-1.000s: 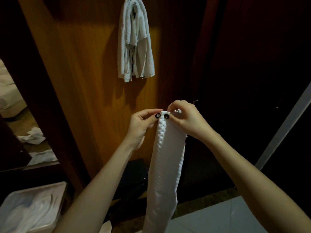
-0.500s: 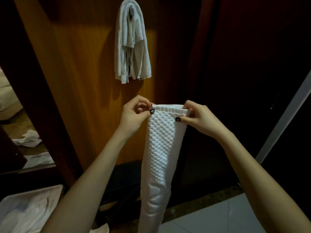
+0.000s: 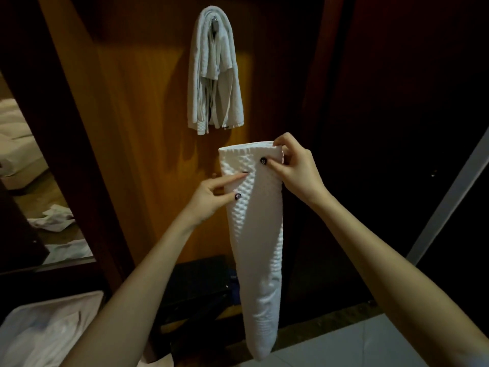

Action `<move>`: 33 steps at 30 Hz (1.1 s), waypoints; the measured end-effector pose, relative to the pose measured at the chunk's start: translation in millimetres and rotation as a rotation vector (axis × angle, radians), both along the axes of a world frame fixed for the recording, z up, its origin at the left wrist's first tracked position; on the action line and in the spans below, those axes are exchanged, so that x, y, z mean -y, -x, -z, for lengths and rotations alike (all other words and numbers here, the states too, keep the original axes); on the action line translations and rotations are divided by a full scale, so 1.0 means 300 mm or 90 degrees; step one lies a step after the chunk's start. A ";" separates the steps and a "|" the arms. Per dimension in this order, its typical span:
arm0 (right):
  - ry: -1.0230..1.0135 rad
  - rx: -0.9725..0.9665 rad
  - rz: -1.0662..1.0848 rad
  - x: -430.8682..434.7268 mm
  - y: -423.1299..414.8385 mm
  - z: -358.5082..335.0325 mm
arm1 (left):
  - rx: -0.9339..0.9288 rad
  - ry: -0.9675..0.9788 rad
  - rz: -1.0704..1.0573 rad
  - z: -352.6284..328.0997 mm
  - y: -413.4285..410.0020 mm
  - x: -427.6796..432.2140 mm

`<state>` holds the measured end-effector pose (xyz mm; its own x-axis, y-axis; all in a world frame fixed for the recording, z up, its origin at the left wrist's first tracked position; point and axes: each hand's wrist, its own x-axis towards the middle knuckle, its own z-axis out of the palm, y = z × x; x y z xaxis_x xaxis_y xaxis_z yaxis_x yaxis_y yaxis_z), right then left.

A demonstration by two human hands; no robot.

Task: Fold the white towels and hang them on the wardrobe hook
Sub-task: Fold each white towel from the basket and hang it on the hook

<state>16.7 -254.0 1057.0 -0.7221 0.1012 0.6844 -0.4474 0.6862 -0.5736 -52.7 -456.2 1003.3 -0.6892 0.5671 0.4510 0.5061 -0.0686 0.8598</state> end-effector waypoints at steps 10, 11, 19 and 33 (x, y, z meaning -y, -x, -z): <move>-0.031 -0.055 0.096 -0.060 0.025 -0.072 | 0.038 -0.219 -0.184 0.120 -0.032 -0.149; -0.030 -0.056 0.094 -0.067 0.025 -0.080 | 0.052 -0.236 -0.216 0.129 -0.032 -0.163; 0.108 -0.049 0.044 -0.136 0.033 -0.117 | 0.055 -0.182 -0.263 0.149 -0.032 -0.224; 0.218 -0.057 -0.072 -0.166 0.054 -0.218 | -0.128 -0.235 -0.179 0.077 -0.097 -0.256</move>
<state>0.5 -204.3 1122.5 -0.6804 0.2581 0.6859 -0.5683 0.4051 -0.7162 -23.6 -379.3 980.4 -0.6716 0.1496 0.7256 0.7012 -0.1879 0.6878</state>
